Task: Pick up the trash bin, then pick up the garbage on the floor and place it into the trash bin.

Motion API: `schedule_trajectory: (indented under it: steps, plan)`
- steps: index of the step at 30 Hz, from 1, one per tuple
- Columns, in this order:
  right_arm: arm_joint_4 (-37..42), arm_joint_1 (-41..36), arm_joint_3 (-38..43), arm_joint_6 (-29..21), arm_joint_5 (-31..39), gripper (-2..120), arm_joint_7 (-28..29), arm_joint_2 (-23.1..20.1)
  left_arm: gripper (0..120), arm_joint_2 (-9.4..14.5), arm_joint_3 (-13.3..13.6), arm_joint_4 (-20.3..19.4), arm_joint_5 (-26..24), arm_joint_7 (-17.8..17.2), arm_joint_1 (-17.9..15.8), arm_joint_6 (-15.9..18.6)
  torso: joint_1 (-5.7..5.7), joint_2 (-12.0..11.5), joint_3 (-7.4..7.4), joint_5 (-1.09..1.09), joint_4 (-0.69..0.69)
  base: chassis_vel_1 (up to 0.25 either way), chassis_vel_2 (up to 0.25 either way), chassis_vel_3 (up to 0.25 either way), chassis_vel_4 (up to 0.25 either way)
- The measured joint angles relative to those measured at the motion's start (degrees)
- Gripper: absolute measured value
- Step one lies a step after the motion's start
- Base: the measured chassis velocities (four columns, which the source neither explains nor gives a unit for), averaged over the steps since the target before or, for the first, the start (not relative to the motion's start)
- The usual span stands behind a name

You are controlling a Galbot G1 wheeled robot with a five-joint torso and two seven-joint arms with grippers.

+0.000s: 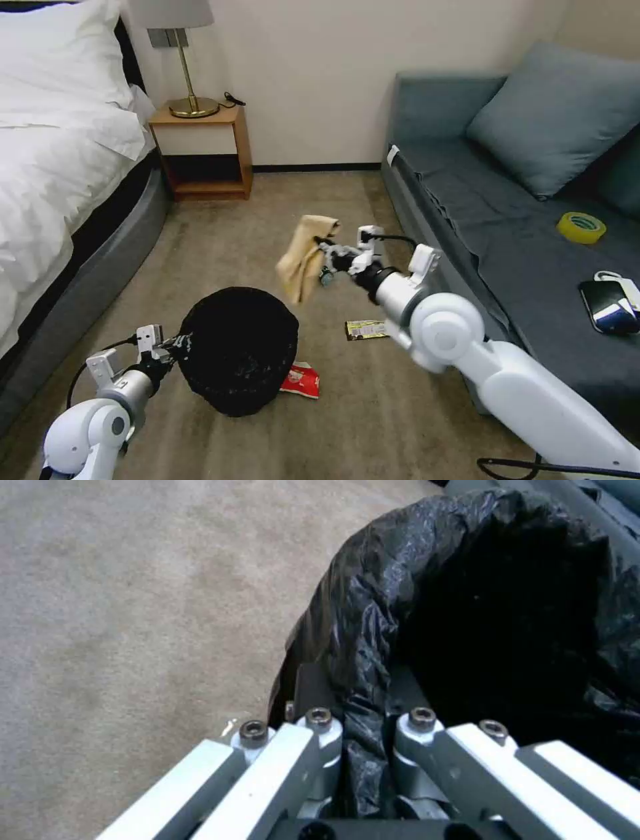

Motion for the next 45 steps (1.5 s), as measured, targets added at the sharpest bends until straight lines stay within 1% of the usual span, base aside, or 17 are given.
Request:
schedule_trajectory:
  steps: [7,9,15,20,21,23,25,27,30,31,34,35,37,38,40,41,45]
  plan:
    - [-4.1,2.1,-7.0,0.9,-7.4,0,-4.6,2.6,4,-0.7,0.1,-0.9,-1.6,-0.5,0.7,0.9,0.0,0.0,0.0,0.0,0.0,0.0,0.0,0.0,0.0]
    - [-4.5,2.2,-7.4,0.9,-7.9,0,-4.8,2.9,4,-0.8,0.1,-1.0,-1.5,-0.5,0.8,0.9,0.0,0.0,0.0,0.0,0.0,0.0,0.0,0.0,0.0]
    - [-8.9,2.3,-11.7,1.1,-13.9,0,-7.2,5.8,4,-1.2,-0.1,-1.5,-1.6,-0.6,1.4,0.9,0.0,0.0,0.0,0.0,0.0,0.0,0.0,0.0,0.0]
    - [-10.6,2.2,-13.8,1.1,-16.2,0,-8.0,6.6,4,-1.3,-0.3,-1.6,-1.9,-0.7,1.4,0.9,0.0,0.0,0.0,0.0,0.0,0.0,0.0,0.0,0.0]
    - [-10.8,2.2,-14.1,1.1,-16.6,5,-8.3,6.6,4,-1.3,-0.3,-1.6,-2.0,-0.7,1.5,0.9,0.0,0.0,0.0,0.0,0.0,0.0,0.0,0.0,0.0]
    - [-10.9,2.2,-14.2,1.1,-16.8,7,-8.4,6.6,4,-1.3,-0.4,-1.6,-2.0,-0.7,1.5,0.9,0.0,0.0,0.0,0.0,0.0,0.0,0.0,0.0,0.0]
    - [-11.2,2.3,-14.3,1.1,-17.3,19,-9.0,6.5,4,-1.3,-0.4,-1.5,-2.2,-0.7,1.5,0.8,0.0,0.0,0.0,0.0,0.0,0.0,0.0,0.0,0.0]
    - [-11.2,2.3,-14.4,1.1,-17.4,22,-9.1,6.4,4,-1.3,-0.4,-1.4,-2.3,-0.7,1.5,0.8,0.0,0.0,0.0,0.0,0.0,0.0,0.0,0.0,0.0]
    - [-11.3,2.4,-14.7,0.9,-18.0,37,-9.3,6.3,4,-1.1,-0.7,-1.3,-2.8,-1.1,1.4,0.7,0.0,0.0,0.0,0.0,0.0,0.0,0.0,0.0,0.0]
    - [-11.3,2.4,-14.7,0.9,-18.0,37,-9.3,6.3,4,-1.1,-0.7,-1.3,-2.8,-1.1,1.4,0.7,0.0,0.0,0.0,0.0,0.0,0.0,0.0,0.0,0.0]
    - [-11.3,2.6,-15.1,0.7,-18.5,49,-9.3,6.4,4,-0.9,-1.2,-1.3,-3.3,-1.5,1.4,0.6,0.0,0.0,0.0,0.0,0.0,0.0,0.0,0.0,0.0]
    - [-11.4,2.8,-15.3,0.6,-18.9,56,-9.5,6.6,4,-0.8,-1.5,-1.3,-3.6,-1.6,1.4,0.6,0.0,0.0,0.0,0.0,0.0,0.0,0.0,0.0,0.0]
    - [-11.4,2.9,-15.3,0.5,-19.0,57,-9.6,6.6,4,-0.8,-1.6,-1.3,-3.7,-1.6,1.4,0.6,0.0,0.0,0.0,0.0,0.0,0.0,0.0,0.0,0.0]
    - [-11.6,3.2,-15.5,0.5,-19.6,65,-10.0,6.6,4,-0.7,-1.8,-1.3,-4.0,-1.7,1.5,0.6,0.0,0.0,0.0,0.0,0.0,0.0,0.0,0.0,0.0]
    - [-11.7,3.6,-15.5,0.5,-19.8,73,-10.3,6.6,4,-0.6,-2.0,-1.4,-4.2,-1.9,1.6,0.6,0.0,0.0,0.0,0.0,0.0,0.0,0.0,0.0,0.0]
    - [-11.7,3.6,-15.5,0.5,-19.8,73,-10.3,6.6,4,-0.6,-2.0,-1.4,-4.2,-1.9,1.6,0.6,0.0,0.0,0.0,0.0,0.0,0.0,0.0,0.0,0.0]
    - [-12.2,4.4,-14.7,0.7,-20.0,92,-10.3,6.9,4,-0.8,-2.4,-1.4,-4.5,-2.8,1.7,-0.4,0.0,0.0,0.0,0.0,0.0,0.0,0.0,0.0,0.0]
